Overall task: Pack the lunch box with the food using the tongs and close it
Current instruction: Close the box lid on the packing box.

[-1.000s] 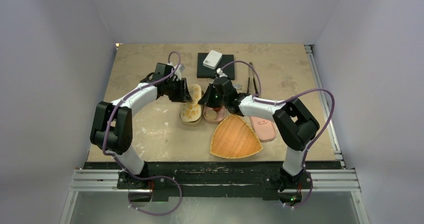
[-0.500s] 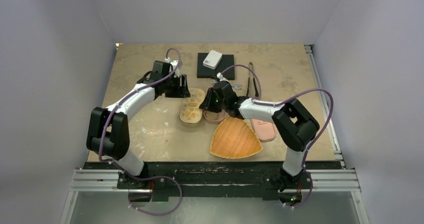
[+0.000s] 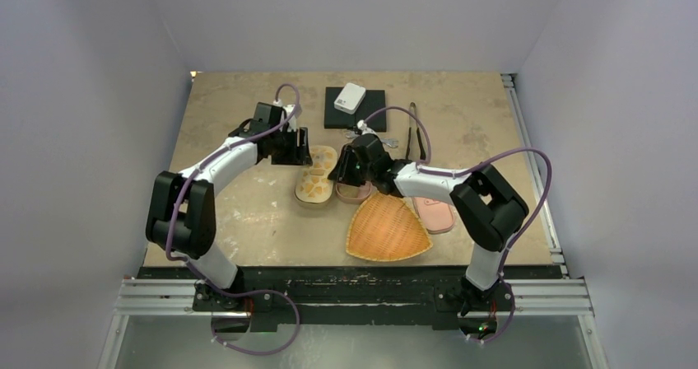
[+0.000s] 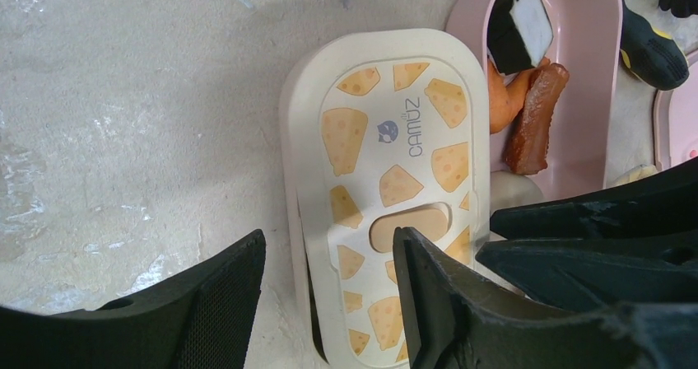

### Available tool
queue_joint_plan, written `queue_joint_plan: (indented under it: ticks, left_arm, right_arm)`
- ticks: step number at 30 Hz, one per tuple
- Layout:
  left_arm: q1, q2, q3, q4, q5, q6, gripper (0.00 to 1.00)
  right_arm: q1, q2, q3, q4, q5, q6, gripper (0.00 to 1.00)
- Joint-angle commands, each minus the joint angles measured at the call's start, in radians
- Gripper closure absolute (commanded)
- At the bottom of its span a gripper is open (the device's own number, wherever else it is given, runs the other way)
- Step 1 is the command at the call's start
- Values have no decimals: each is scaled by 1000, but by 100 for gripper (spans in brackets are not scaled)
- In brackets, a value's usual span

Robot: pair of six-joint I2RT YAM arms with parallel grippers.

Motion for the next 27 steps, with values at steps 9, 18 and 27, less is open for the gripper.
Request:
queue_joint_plan:
  ticks: [9,18,27]
  left_arm:
    - [8,33,-7,-10,57,17,43]
    - [7,32,-9,-9,79,18,43]
    - [8,30,-11,-13,73,21,44]
  right_arm:
    - [39,-46,-27,4,3,33,70]
    - [69,-49,-17,-9,2,45,73]
    - [84,-32,-12,-15,13,50,71]
